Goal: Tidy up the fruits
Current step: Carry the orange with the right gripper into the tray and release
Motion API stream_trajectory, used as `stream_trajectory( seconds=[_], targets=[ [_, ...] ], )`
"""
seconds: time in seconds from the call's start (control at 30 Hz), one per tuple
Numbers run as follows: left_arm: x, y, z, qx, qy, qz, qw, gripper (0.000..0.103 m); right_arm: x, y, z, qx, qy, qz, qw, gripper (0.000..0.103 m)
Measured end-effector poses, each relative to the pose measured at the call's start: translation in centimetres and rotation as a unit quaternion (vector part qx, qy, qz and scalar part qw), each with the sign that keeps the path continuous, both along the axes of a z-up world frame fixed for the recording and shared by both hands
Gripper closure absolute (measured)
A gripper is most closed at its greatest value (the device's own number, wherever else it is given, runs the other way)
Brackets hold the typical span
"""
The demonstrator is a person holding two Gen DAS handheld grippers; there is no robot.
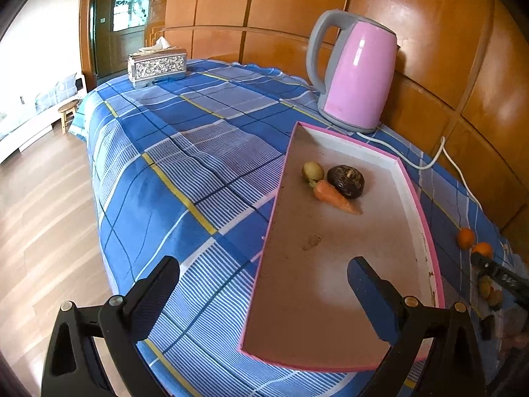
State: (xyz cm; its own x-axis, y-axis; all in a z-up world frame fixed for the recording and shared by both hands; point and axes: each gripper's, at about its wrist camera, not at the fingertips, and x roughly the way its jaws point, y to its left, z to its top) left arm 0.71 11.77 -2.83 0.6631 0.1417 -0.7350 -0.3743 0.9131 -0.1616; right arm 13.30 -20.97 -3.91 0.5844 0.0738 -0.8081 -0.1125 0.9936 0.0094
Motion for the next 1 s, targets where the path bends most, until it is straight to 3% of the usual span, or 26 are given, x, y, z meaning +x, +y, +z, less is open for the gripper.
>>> stream_trajectory(
  seconds=[0.3, 0.47, 0.73, 1.0],
  targets=[
    [0.1, -0.2, -0.3, 0.002, 0.007, -0.006, 1.0000, 0.001, -0.6, 6.5, 2.8, 0.074, -0.013, 0.119, 0.990, 0.064],
    [0.1, -0.5, -0.4, 0.003, 0.010, -0.008, 0.9999, 0.001, -0.1, 11.0, 2.3, 0.074, 0.002, 0.161, 0.984, 0.064],
    [0.0, -0.9, -0.4, 0.006, 0.013, -0.017, 0.9998, 0.001, 1.5, 14.5, 0.8, 0.046, 0.009, 0.160, 0.986, 0.062],
    [0.0, -0.5, -0.4, -0.003, 0.010, -0.009, 0.9999, 0.001, 0.0, 12.6, 1.4, 0.057, -0.007, 0.131, 0.990, 0.057]
  ],
)
